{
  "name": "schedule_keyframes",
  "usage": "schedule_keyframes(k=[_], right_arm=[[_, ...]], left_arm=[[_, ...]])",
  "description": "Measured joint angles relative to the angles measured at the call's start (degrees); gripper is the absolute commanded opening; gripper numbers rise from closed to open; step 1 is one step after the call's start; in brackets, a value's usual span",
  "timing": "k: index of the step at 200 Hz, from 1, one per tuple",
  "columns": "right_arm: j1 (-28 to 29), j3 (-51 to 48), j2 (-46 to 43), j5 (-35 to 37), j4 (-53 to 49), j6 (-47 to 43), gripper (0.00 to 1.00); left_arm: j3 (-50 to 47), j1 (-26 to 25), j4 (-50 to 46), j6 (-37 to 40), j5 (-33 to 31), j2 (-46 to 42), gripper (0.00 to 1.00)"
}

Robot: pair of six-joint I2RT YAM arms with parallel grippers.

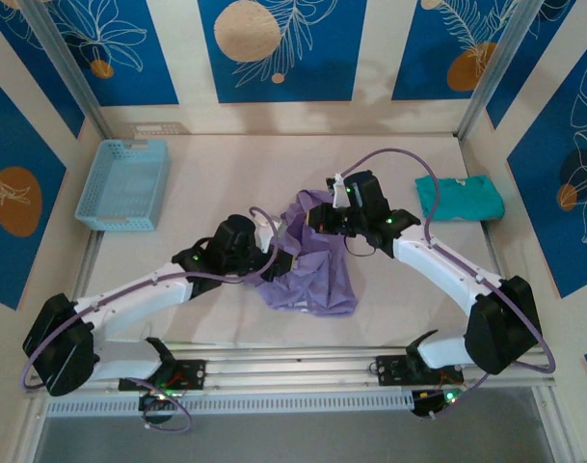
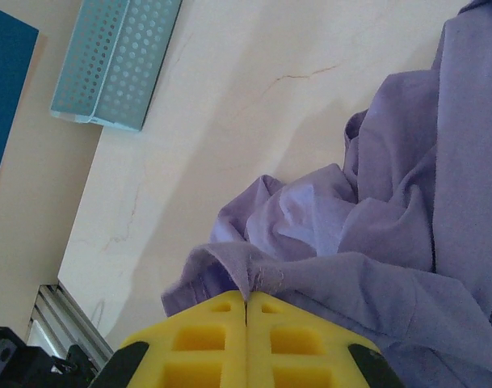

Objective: Fold the inside-out t-shirt

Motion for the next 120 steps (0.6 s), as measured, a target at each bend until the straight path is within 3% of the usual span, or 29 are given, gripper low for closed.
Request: schedule_keyframes(k=[58,120], right_arm=[[-0.04,0.0,0.02,-0.2,0.44,0.0,0.0],[-0.04,0.0,0.83,-0.66,1.11,0.02,0.0]], left_arm=[[0.0,-0.87,-0.24,0.96,-0.66,-0.02,0.37],[3.41,-4.61,-5.68,5.35,-7.52,1.33,0.49]])
